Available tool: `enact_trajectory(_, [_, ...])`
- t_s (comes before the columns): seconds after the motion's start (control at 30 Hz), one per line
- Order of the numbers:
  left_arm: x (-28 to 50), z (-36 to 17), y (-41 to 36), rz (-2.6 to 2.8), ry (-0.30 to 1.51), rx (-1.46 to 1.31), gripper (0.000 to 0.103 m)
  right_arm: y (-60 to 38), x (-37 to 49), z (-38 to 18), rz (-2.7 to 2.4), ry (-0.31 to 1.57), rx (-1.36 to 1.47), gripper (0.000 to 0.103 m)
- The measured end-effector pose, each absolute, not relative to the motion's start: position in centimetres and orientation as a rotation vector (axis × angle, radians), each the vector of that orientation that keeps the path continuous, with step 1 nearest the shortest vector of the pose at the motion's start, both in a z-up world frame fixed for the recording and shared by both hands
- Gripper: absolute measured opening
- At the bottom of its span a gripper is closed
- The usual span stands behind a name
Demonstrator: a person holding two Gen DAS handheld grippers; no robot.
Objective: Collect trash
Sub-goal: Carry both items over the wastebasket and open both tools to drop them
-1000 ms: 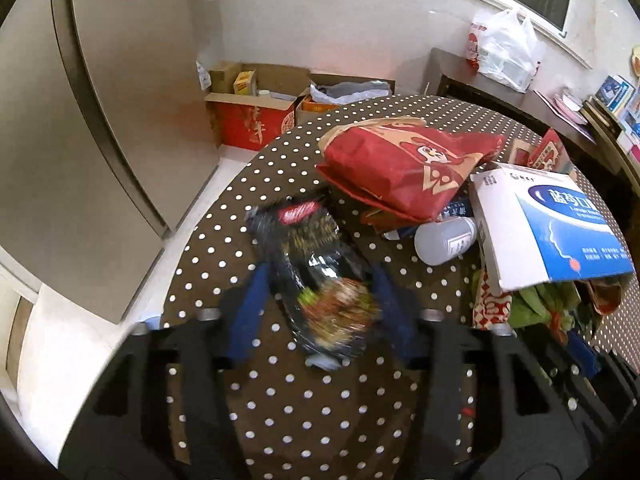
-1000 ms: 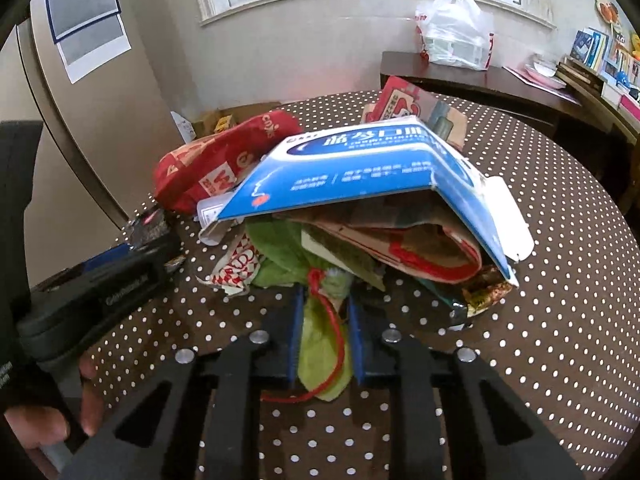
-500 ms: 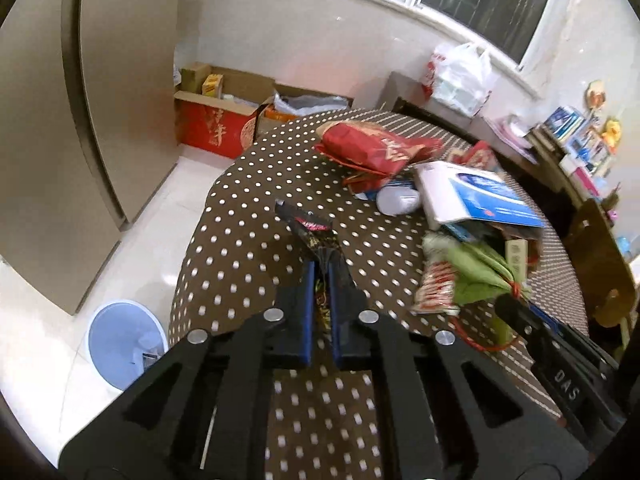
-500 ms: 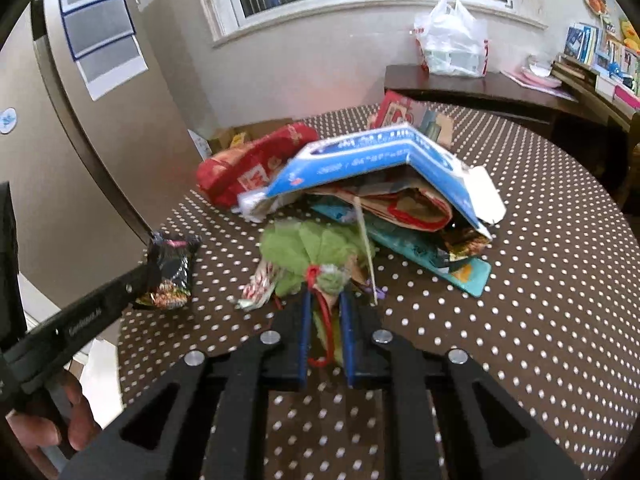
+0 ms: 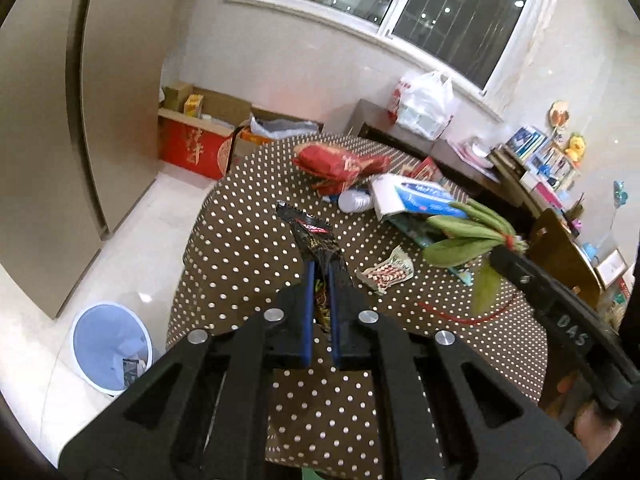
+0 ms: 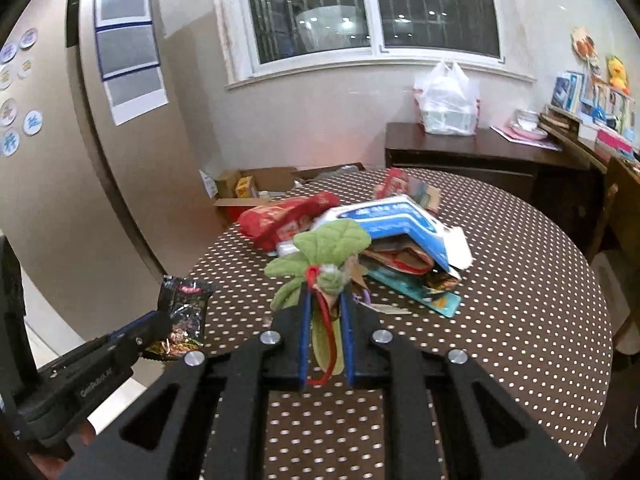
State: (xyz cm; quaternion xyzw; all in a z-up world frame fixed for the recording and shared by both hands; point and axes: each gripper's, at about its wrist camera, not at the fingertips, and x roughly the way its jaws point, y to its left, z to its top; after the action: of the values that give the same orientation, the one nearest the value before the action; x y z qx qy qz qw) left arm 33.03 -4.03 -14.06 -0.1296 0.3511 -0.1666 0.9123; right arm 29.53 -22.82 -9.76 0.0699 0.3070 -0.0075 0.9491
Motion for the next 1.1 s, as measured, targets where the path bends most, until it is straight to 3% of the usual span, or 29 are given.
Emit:
enact_trajectory(0.53, [30.2,-13.9,9.1,-0.090,0.632,-0.315,0.007,-6.3,32.9,-10.0,0.305,0.664,0.037,0.014])
enact_trajectory(1.1, [30.4,-22.9,26.1,0.290,0.764,-0.409,0.007,12.9,38.3,-18.7,0.608,0.823,-0.065,0.016])
